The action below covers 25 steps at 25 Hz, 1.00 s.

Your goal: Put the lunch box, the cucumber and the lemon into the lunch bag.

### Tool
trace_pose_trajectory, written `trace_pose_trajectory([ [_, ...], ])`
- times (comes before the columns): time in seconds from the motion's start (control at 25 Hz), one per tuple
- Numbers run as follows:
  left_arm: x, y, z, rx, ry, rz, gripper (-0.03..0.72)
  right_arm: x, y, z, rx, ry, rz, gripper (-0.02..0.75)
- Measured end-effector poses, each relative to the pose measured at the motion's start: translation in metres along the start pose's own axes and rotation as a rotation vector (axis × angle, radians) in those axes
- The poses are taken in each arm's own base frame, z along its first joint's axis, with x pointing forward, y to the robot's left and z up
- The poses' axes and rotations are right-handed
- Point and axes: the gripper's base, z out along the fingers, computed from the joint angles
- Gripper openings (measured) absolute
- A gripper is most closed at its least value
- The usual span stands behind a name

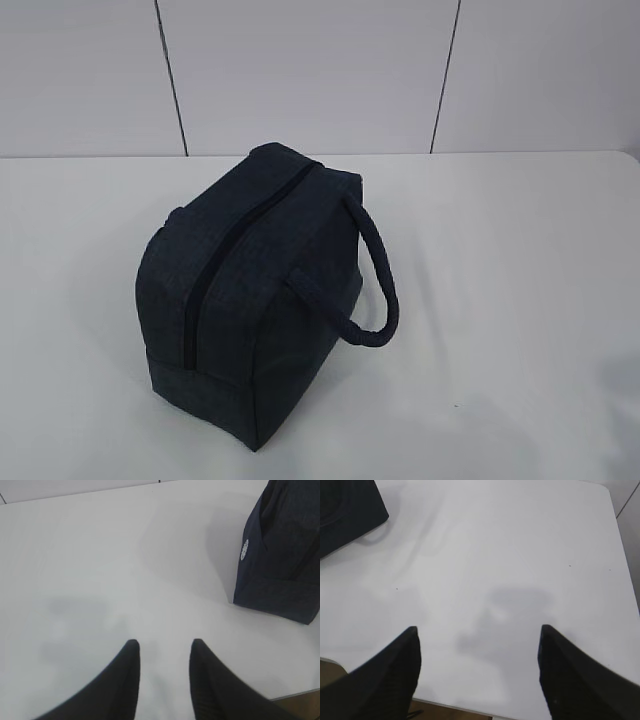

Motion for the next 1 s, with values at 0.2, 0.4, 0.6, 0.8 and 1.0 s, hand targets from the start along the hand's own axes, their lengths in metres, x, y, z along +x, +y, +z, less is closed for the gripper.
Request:
trace_pose_trajectory([
  [0.2,0.0000,0.0000,0.0000,0.000,0.000,0.000,0.242,0.0000,0.0000,0.0000,0.000,0.000,0.000,0.554],
  [0.4,0.0000,0.0000,0.0000,0.000,0.000,0.000,0.242,0.0000,-0.0001,0.0000,0.001,0.000,-0.001,0.554],
  [0.6,0.0000,0.0000,0.0000,0.000,0.000,0.000,0.242,0.0000,-0.0001,0.0000,0.001,0.000,-0.001,0.554],
  [0.8,0.0000,0.0000,0.0000,0.000,0.000,0.000,0.242,0.0000,-0.0001,0.0000,0.001,0.000,-0.001,0.554],
  [1.0,0.0000,0.0000,0.0000,0.000,0.000,0.000,0.242,0.0000,-0.0001,0.0000,0.001,0.000,-0.001,0.554],
])
